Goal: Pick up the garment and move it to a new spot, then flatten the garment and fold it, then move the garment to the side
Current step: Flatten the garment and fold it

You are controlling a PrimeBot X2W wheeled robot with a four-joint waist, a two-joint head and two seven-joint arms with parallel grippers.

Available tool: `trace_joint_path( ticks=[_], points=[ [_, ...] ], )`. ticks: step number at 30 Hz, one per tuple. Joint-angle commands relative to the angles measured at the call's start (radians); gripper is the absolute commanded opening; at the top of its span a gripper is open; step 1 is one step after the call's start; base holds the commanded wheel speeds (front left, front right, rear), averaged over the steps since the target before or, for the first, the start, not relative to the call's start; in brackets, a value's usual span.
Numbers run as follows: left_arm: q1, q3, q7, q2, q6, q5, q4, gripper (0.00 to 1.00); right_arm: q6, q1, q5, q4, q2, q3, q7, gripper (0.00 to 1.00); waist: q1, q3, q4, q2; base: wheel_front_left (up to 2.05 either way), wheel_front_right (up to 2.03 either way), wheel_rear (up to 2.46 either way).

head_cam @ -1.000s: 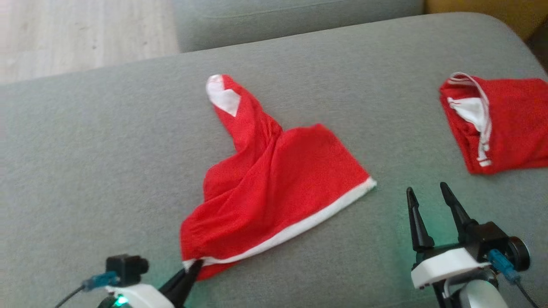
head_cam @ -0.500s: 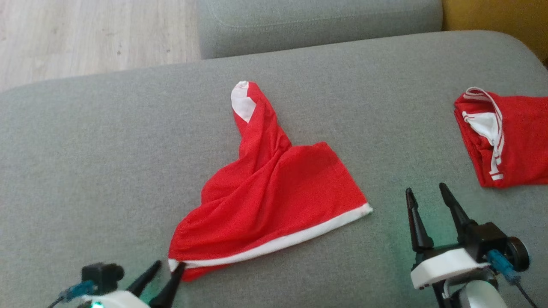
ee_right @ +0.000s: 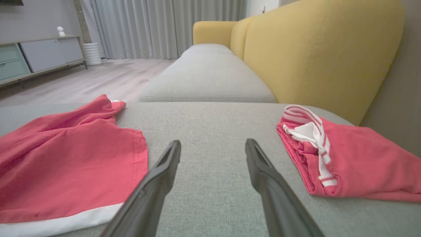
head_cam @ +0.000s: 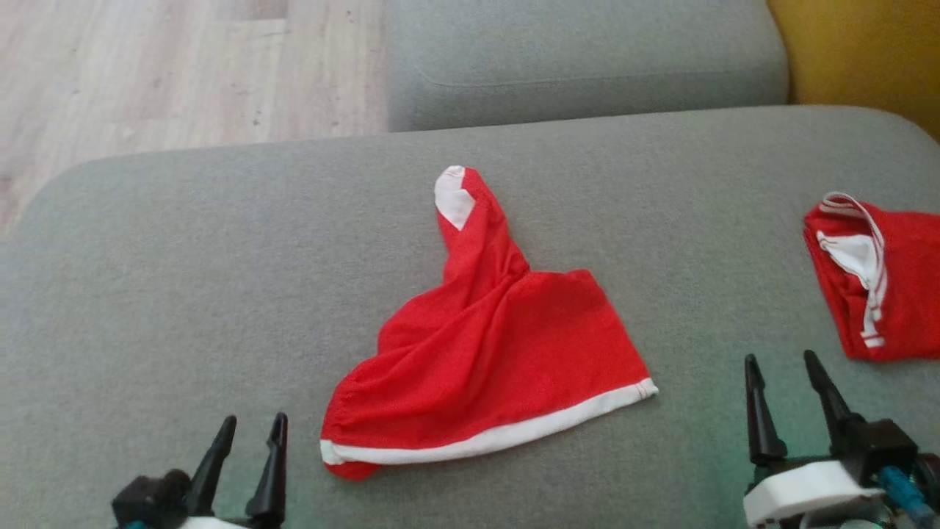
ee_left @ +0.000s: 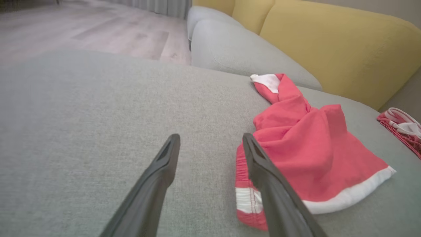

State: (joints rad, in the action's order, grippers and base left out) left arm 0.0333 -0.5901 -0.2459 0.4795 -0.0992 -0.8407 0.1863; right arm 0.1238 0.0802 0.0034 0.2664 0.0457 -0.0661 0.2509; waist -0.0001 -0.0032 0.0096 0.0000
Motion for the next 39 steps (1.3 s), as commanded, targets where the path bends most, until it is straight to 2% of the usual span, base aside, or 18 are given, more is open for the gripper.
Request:
trace_joint_path(
  ticks=[1,4,7,12,19,25,33,36,39],
  points=[
    [-0.018,0.055,-0.014,0.001,-0.013,0.029,-0.021,1.00,0.007,-0.019,-0.009,-0.038,0.011,0.015,0.011,1.00,0.0001,-0.011,0.017,0.0000,0.00,0.00,0.00],
    [-0.017,0.117,-0.015,-0.064,-0.013,0.123,-0.028,1.00,0.007,-0.004,-0.008,-0.053,0.010,-0.004,0.011,1.00,0.0001,-0.014,0.042,0.0000,0.00,0.00,0.00],
    [-0.010,0.161,-0.015,-0.124,0.015,0.231,-0.001,1.00,0.007,0.011,-0.001,-0.064,0.007,-0.004,0.011,1.00,0.0001,-0.016,0.055,0.0000,0.00,0.00,0.00],
    [0.010,0.290,-0.016,-0.229,0.054,0.361,0.021,1.00,0.007,0.020,0.013,-0.067,0.005,0.028,0.011,1.00,0.0001,-0.017,0.054,0.0000,0.00,0.00,0.00],
    [0.045,0.401,-0.016,-0.322,0.153,0.495,0.046,1.00,0.007,0.012,0.038,-0.050,0.005,0.063,0.011,1.00,0.0001,-0.017,0.046,0.0000,0.00,0.00,0.00],
    [0.055,0.453,-0.016,-0.365,0.198,0.558,0.065,1.00,0.007,0.011,0.041,-0.043,0.005,0.071,0.011,1.00,0.0001,-0.018,0.043,0.0000,0.00,0.00,0.00],
    [0.050,0.484,-0.016,-0.391,0.222,0.602,0.077,1.00,0.007,0.003,0.041,-0.035,0.005,0.078,0.011,1.00,0.0001,-0.016,0.040,0.0000,0.00,0.00,0.00],
    [0.042,0.478,-0.016,-0.395,0.226,0.613,0.066,1.00,0.007,-0.007,0.059,-0.034,0.005,0.087,0.011,1.00,0.0001,-0.017,0.038,0.0000,0.00,0.00,0.00],
    [0.039,0.450,-0.008,-0.370,0.229,0.591,0.044,1.00,0.007,-0.041,0.090,-0.032,0.008,0.112,0.010,1.00,0.0001,-0.021,0.032,0.0000,0.00,0.00,0.00]
  ],
)
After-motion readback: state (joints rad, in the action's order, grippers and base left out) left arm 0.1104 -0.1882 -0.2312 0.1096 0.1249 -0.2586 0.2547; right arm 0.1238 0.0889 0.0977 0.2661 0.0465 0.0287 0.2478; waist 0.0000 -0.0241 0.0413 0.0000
